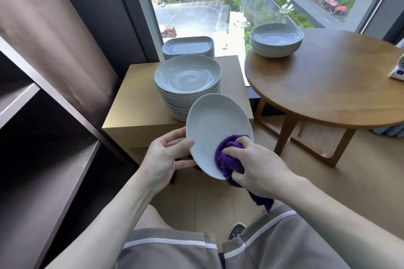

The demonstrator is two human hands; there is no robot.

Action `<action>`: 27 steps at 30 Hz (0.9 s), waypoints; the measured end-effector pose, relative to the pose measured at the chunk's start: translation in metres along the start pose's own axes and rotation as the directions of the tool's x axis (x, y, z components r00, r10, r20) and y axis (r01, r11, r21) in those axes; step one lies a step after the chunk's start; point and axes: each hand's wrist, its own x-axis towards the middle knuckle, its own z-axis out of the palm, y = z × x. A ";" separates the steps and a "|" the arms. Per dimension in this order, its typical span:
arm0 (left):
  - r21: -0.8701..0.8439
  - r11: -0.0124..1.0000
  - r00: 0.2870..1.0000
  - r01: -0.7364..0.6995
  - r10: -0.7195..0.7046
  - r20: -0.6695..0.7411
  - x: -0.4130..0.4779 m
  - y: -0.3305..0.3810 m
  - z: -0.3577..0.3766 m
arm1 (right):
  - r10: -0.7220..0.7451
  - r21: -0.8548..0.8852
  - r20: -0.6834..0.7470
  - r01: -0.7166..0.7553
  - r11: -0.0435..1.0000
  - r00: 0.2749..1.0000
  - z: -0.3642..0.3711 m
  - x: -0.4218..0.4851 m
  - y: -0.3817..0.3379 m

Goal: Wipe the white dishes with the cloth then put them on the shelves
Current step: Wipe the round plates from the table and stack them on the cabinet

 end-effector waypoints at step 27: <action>0.040 0.999 0.999 -0.031 0.031 -0.007 0.000 -0.003 -0.004 | 0.150 -0.105 -0.050 -0.155 0.982 0.987 -0.010 0.001 0.001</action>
